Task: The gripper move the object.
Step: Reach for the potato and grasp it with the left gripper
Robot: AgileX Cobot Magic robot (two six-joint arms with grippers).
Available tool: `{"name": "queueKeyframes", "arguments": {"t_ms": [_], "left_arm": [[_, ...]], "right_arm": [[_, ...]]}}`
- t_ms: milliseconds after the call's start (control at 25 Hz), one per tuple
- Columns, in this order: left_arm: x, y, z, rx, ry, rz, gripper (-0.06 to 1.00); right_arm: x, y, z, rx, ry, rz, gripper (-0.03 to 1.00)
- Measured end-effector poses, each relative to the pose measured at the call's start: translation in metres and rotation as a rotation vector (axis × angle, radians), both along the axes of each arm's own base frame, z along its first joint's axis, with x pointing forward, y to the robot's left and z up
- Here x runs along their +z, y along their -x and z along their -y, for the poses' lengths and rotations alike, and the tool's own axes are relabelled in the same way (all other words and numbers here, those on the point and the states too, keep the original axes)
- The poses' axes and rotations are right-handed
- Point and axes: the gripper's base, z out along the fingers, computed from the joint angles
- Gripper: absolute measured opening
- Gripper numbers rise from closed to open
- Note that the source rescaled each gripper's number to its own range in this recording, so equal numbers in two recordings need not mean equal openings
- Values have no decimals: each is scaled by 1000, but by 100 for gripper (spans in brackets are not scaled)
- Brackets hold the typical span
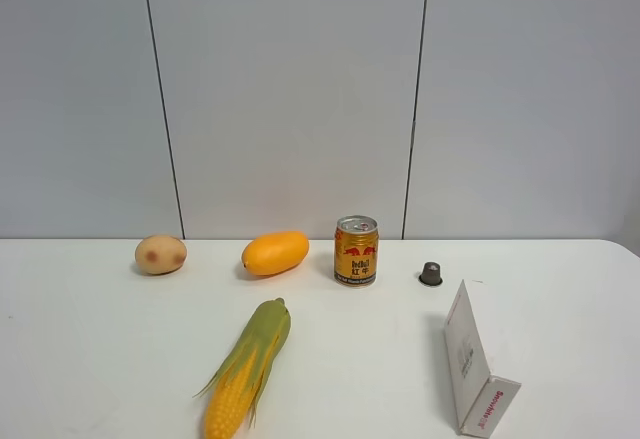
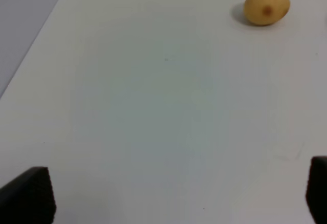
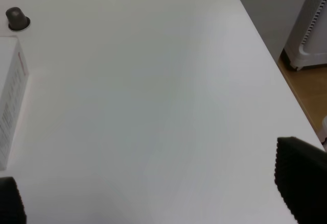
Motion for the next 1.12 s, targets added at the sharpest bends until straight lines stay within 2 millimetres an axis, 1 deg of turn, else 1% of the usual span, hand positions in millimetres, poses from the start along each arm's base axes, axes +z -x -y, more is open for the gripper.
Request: {"name": "queueKeyframes", "arguments": {"t_ms": [1120], "left_arm": [[0,0,0,0,0,0,100]], "right_arm": [[0,0,0,0,0,0,100]]}}
